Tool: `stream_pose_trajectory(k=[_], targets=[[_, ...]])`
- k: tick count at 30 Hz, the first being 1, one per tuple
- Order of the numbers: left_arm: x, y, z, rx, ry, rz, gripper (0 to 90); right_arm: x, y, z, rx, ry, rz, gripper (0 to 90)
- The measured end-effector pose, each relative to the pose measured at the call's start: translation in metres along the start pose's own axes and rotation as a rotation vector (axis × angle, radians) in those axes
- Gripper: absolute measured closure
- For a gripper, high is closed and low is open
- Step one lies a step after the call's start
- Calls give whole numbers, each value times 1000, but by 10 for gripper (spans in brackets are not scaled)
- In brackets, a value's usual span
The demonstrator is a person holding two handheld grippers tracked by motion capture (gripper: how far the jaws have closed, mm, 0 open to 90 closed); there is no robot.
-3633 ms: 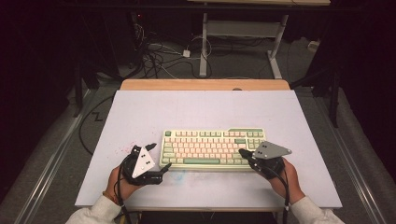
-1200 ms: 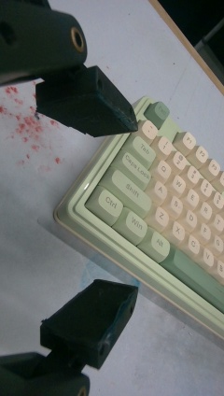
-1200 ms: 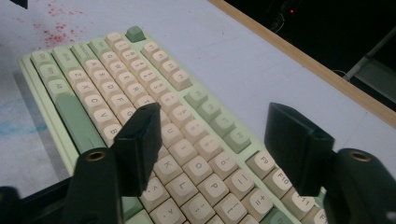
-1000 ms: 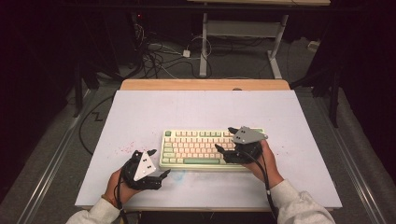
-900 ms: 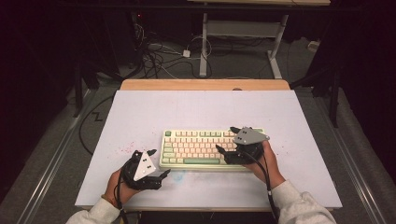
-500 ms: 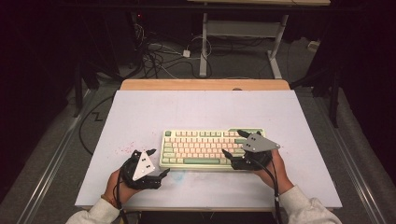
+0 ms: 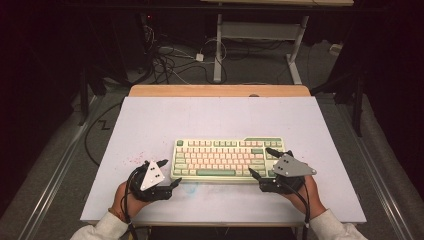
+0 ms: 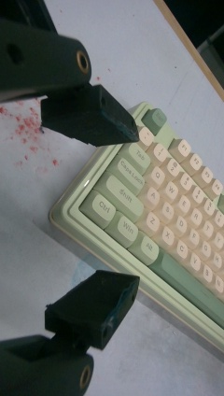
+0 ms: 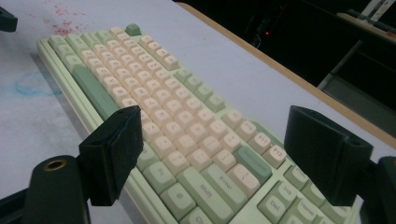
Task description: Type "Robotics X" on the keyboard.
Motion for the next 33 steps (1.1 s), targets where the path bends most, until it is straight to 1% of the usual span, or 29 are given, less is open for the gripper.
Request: stream_pose_trajectory(k=[2,3,4,6,7,10,14,16,17,18,20,21,22,23,25,26,28,30,32,33], targets=[[1,1,-1,8,-1,-13,379,-5,-3,2,-12,-16,-7,205],[2,2,-1,5,-1,-23,429,-8,-5,3,-7,-21,-8,205],[3,3,-1,0,-11,-38,483,-11,-6,4,0,-24,-5,205],[4,5,-1,-14,-30,-47,578,-16,-10,6,9,-32,-6,206],[5,6,-1,-13,-31,-54,651,-19,-12,7,9,-34,-11,206],[9,12,-2,-14,-46,-70,757,-24,-19,7,18,-38,-26,207],[16,20,-2,-11,-70,-87,877,-30,-27,5,20,-42,-39,209],[20,26,-2,-1,-72,-98,878,-32,-30,5,24,-43,-45,209],[23,30,-1,3,-84,-105,878,-33,-32,5,23,-46,-50,209],[25,32,-1,9,-84,-108,878,-33,-35,5,21,-47,-59,209],[28,37,0,13,-101,-113,878,-34,-37,5,19,-49,-66,209],[31,39,1,24,-101,-121,878,-34,-37,5,19,-50,-66,209],[33,41,1,23,-101,-121,878,-34,-37,6,19,-53,-68,208],[36,44,1,22,-115,-127,878,-34,-37,6,18,-54,-69,208],[40,48,0,26,-108,-132,878,-33,-37,6,16,-55,-67,208],[43,51,0,25,-118,-134,878,-33,-37,6,15,-55,-66,208],[49,55,0,30,-118,-141,878,-32,-37,5,11,-52,-66,208],[56,59,0,28,-135,-145,878,-31,-38,5,9,-51,-73,209],[62,62,1,35,-140,-152,878,-30,-39,4,5,-47,-76,209],[65,64,2,37,-154,-157,877,-30,-39,4,3,-46,-76,209]])
Point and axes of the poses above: each handheld gripper's, and its own axes: x roughly forward along the jaws, y roughly out of its top, z roughly to its right, the point moved 6 cm from there along x, roughly forward along the jaws, and after that the axes turned 6 degrees about z, right-handed, at the moved point
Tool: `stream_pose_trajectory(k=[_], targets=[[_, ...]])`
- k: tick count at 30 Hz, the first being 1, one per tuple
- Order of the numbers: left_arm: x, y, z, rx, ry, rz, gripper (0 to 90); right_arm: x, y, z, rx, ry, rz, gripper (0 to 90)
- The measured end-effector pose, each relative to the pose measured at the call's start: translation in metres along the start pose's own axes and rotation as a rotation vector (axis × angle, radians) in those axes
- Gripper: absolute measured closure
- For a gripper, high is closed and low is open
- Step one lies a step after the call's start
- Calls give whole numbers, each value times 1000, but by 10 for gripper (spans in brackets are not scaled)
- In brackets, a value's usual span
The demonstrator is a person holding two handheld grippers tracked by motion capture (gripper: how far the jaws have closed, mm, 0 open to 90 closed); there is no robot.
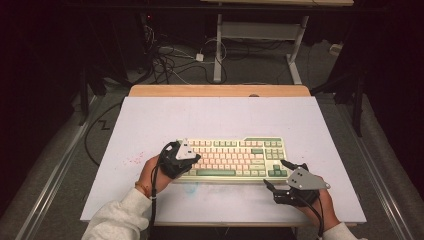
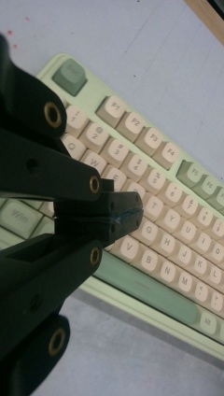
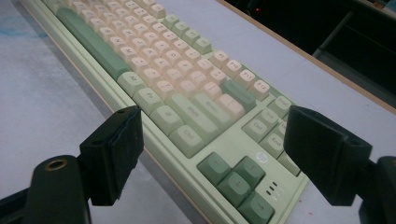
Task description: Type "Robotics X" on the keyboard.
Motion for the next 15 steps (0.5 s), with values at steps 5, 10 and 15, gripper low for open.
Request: stream_pose_trajectory(k=[5,10,15], targets=[[14,9,0,6,-10,-12,877,2,-2,-1,-8,3,-11,209],[30,13,-1,10,-7,-31,877,2,-3,-1,-15,3,-19,210],[38,15,-3,11,-2,-43,877,3,-4,-1,-16,5,-22,213]])
Point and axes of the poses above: each handheld gripper's, and its own axes: x roughly forward along the jaws, y roughly out of its top, z roughly to its right, the point moved 6 cm from there along x, roughly forward along the jaws, and after that the axes turned 6 degrees about z, right-handed, at the moved point
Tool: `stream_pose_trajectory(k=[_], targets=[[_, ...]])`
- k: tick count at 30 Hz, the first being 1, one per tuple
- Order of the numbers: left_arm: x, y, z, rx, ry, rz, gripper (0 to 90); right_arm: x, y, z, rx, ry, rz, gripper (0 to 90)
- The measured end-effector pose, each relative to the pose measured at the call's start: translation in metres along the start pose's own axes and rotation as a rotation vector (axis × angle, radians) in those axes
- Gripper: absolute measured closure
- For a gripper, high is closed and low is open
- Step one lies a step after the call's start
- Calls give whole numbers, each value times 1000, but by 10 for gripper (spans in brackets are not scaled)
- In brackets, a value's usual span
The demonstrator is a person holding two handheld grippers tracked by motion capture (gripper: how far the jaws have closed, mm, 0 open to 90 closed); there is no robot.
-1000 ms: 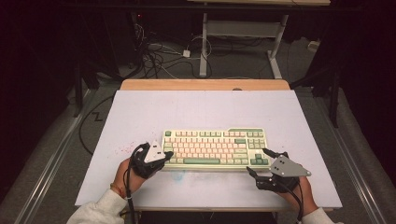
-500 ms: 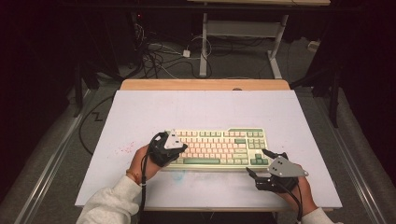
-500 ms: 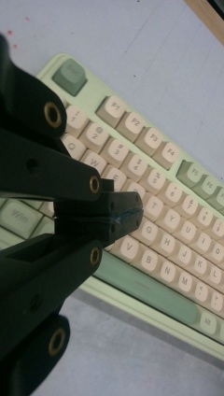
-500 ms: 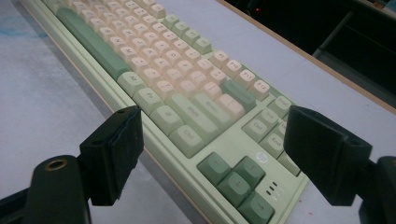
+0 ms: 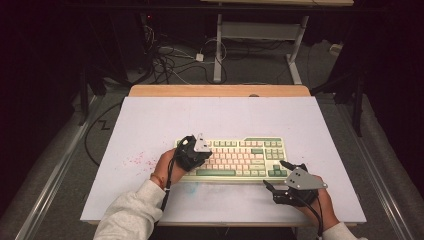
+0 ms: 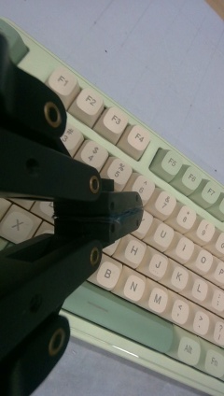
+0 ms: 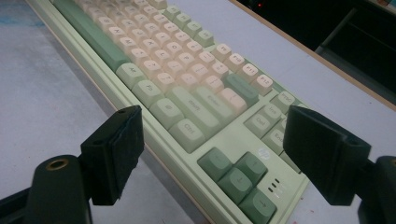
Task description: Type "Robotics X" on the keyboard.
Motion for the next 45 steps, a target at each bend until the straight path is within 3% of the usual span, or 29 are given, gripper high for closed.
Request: stream_pose_trajectory(k=[27,30,45], targets=[[19,2,1,4,-12,-20,876,2,-1,-6,-26,24,-24,226],[13,5,2,-6,-41,29,876,2,-1,-5,-27,19,-25,226],[-10,10,1,9,0,93,857,1,-1,-4,-25,17,-24,230]])
Point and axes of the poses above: each handheld gripper's, and its own axes: x roughly forward along the jaws, y roughly out of its top, z roughly to its right, the point moved 6 cm from there along x, roughly forward along the jaws, and after that the axes turned 6 degrees about z, right-handed, at the moved point
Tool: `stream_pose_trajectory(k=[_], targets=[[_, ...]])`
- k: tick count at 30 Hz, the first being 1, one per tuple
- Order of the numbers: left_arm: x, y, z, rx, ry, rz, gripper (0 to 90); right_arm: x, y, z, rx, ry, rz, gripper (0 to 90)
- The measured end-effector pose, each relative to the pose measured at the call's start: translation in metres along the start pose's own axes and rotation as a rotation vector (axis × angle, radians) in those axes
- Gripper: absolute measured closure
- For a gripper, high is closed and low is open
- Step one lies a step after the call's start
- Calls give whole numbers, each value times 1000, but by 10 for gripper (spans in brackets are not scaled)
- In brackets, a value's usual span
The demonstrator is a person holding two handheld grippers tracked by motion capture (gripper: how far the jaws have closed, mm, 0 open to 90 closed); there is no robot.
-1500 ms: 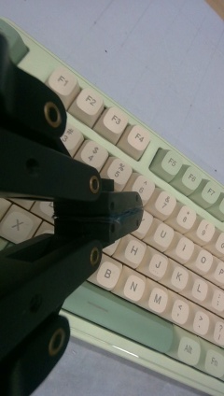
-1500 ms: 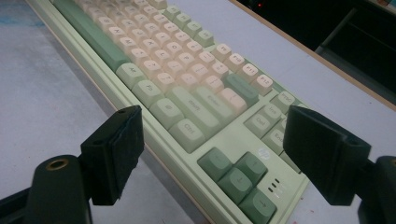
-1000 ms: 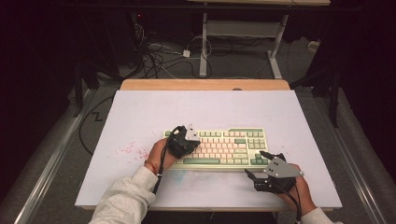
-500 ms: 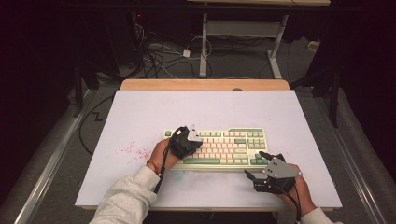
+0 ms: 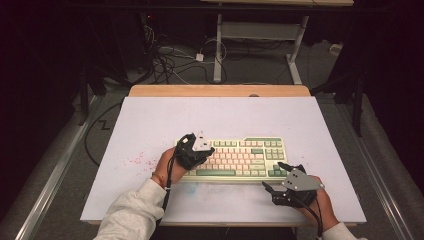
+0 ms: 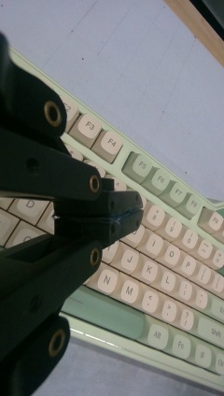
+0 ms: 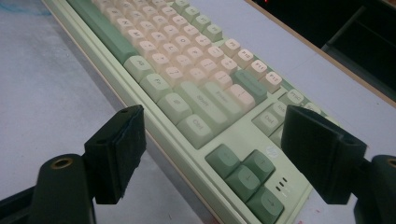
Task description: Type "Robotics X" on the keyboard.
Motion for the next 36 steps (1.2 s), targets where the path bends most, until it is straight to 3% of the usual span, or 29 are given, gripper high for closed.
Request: stream_pose_trajectory(k=[8,12,15,18,21,22,25,30,36], targets=[[-10,3,1,18,29,42,827,0,0,0,0,2,1,230],[-13,3,1,30,43,54,752,0,0,0,0,0,1,230],[-16,3,2,42,37,65,664,-1,0,1,1,0,1,231],[-17,0,4,63,35,61,522,-1,0,1,2,-1,1,232],[-19,-3,4,57,26,78,448,0,-1,1,4,1,-1,232],[-20,-4,3,53,29,80,435,0,-1,1,2,2,-1,232],[-23,-6,2,48,74,103,261,-1,0,1,1,1,2,232],[-30,-8,4,52,73,133,214,0,-1,0,2,5,-2,232],[-41,-17,4,71,108,158,173,0,-1,2,6,-1,-3,231]])
Point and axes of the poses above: each handheld gripper's, and its own axes: x roughly forward along the jaws, y roughly out of its top, z roughly to its right, the point moved 6 cm from there along x, roughly forward along the jaws, and after that the axes turned 6 degrees about z, right-handed, at the moved point
